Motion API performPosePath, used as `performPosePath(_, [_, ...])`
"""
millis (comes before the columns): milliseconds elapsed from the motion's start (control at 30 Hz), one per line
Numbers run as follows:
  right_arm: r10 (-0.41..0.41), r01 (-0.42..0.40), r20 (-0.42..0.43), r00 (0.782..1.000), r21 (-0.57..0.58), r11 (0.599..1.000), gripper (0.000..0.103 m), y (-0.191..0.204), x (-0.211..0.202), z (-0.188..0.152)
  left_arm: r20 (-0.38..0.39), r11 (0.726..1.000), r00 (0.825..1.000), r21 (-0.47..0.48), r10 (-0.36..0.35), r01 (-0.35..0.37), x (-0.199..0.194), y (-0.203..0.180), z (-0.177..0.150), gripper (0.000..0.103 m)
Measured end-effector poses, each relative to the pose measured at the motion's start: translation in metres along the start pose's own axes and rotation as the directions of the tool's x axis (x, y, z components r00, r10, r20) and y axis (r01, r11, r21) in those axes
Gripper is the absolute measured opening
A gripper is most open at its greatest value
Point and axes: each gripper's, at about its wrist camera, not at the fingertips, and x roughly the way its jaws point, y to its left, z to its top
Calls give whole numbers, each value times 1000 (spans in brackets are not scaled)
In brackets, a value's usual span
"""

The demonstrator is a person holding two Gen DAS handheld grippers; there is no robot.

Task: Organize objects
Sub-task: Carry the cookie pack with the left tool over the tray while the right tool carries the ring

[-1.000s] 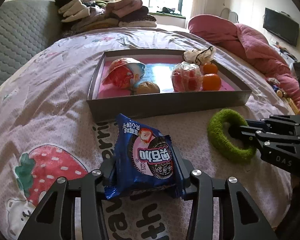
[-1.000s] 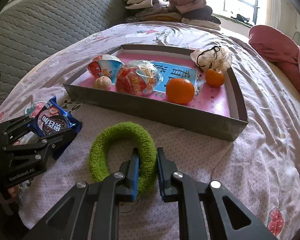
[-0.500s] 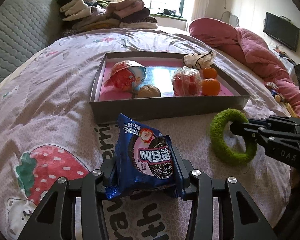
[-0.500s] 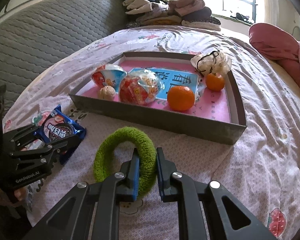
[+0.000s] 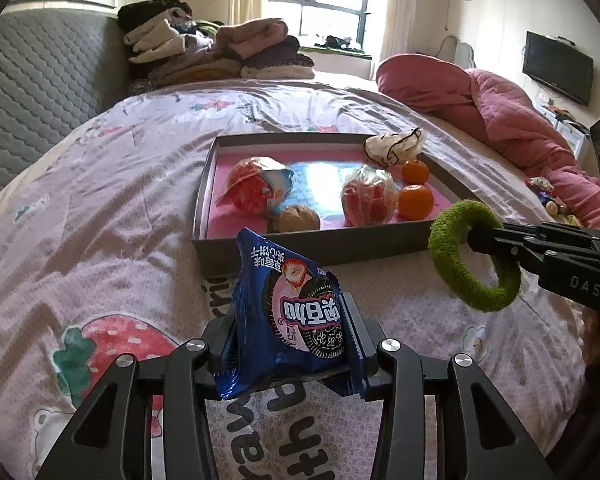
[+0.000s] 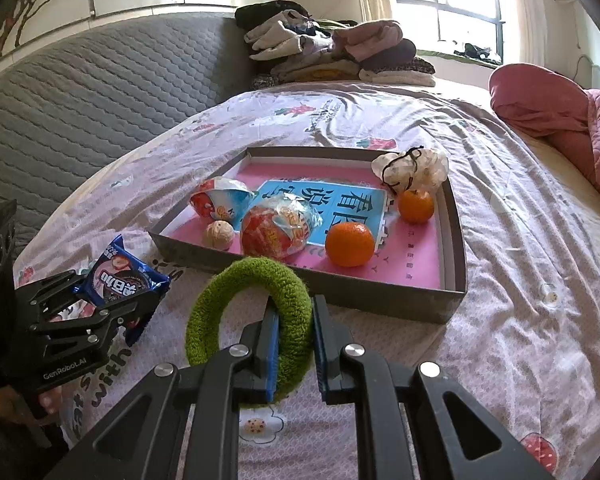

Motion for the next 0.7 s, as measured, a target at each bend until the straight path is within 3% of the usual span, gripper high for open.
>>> performPosePath(700, [-64,60,124,990,36,998,15,-21,-20,33,100,1000,995,9,-1,0,-13,-6,47,45])
